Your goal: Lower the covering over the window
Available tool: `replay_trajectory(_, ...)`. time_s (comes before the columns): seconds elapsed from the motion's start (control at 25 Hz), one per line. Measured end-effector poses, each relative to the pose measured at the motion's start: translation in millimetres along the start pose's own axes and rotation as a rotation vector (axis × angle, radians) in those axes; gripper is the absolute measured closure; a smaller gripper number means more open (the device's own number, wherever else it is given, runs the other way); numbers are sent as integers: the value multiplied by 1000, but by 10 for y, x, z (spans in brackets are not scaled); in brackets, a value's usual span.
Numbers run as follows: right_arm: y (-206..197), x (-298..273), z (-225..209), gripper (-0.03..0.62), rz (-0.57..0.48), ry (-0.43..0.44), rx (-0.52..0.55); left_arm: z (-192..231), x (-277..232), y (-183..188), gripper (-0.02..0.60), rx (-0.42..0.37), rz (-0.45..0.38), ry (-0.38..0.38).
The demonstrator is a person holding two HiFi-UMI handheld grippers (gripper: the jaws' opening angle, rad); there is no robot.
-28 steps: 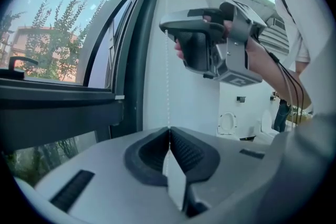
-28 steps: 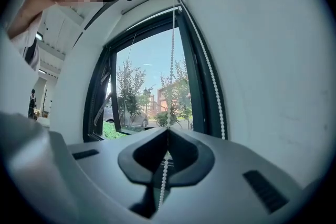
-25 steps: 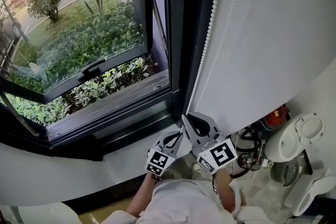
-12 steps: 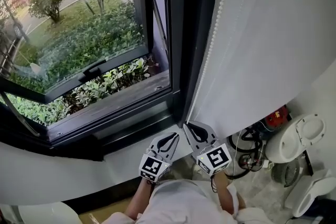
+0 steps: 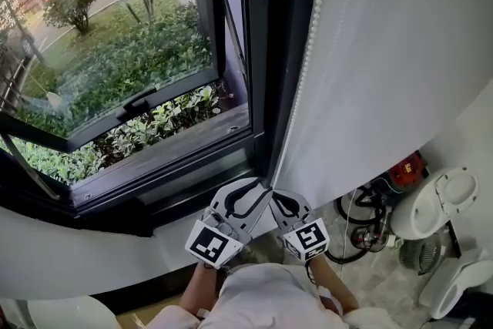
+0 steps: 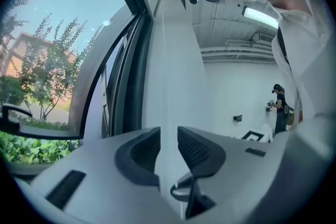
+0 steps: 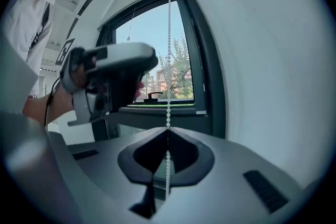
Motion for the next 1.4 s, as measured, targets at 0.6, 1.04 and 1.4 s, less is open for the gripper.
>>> replay_trajectory(0.6,-37,-7,108,599,2,10,14,-29,-373,508,566,-90,-82,-48)
replay_trajectory(1.04,-431,-22,151,599,130,19,3,-62,-244,100,568,-92,15,-51)
replay_trajectory(1.4,-696,77,162,597,199,10,-79,-80,-152,-214,569,-29,53,-41)
Point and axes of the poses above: the fingertips, and each gripper's own axes: x backward along the fingers, z to its left, y out of its top, the point moved 5 cm from there along x, backward along the fingers, and after that the axes turned 7 degrees about -z, right-handed, at the moved point
